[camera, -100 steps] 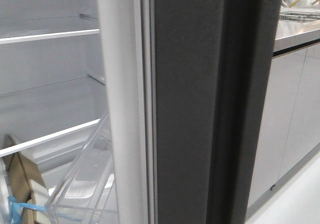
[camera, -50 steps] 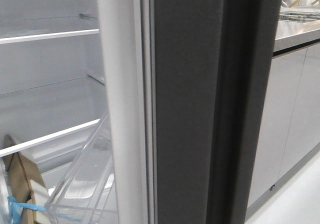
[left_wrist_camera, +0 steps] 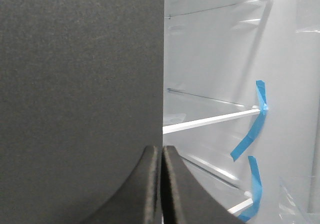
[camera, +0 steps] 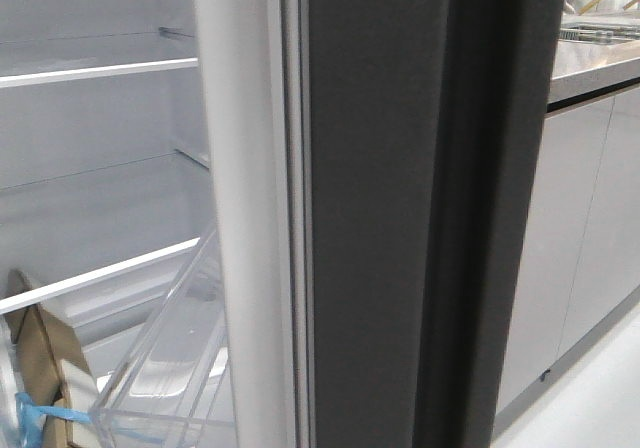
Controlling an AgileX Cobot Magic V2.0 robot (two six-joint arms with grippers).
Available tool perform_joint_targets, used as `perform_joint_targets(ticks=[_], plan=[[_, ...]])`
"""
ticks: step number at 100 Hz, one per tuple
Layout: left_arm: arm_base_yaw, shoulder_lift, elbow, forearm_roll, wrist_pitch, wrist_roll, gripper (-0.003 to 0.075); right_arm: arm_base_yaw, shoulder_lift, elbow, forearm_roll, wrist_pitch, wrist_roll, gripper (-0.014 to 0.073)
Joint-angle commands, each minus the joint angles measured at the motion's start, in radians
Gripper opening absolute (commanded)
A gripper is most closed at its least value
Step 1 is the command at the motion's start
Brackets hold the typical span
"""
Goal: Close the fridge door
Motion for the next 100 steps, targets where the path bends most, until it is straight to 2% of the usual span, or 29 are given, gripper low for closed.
perform_joint_targets(ticks=[1, 35, 47, 64, 82, 100], plan=[[-0.001, -0.011, 0.035, -0.004, -0.074, -0.004, -0.002, -0.004, 0.015, -0.037, 0.056, -0.044, 0.043, -0.0046], [-0.001, -0.011, 0.035, -0.004, -0.074, -0.004, -0.002, -0.004, 0.081, -0.04, 0.357, 0.038, 0.051, -0.0046], [-0.001, -0.011, 0.035, -0.004, -0.074, -0.004, -0.002, -0.004, 0.106, -0.068, 0.421, 0.064, 0.051, -0.0046], [-0.001, -0.011, 0.035, -0.004, -0.074, -0.004, -0.002, -0.004, 0.107, -0.129, 0.419, 0.021, 0.047, -0.0046], [-0.001, -0.011, 0.035, -0.004, -0.074, -0.004, -0.002, -0.004, 0.11, -0.178, 0.292, -0.059, 0.041, -0.0046], [-0.001, -0.011, 0.035, -0.004, -0.074, -0.004, -0.002, -0.004, 0.153, -0.195, 0.277, -0.066, 0.039, -0.0046]])
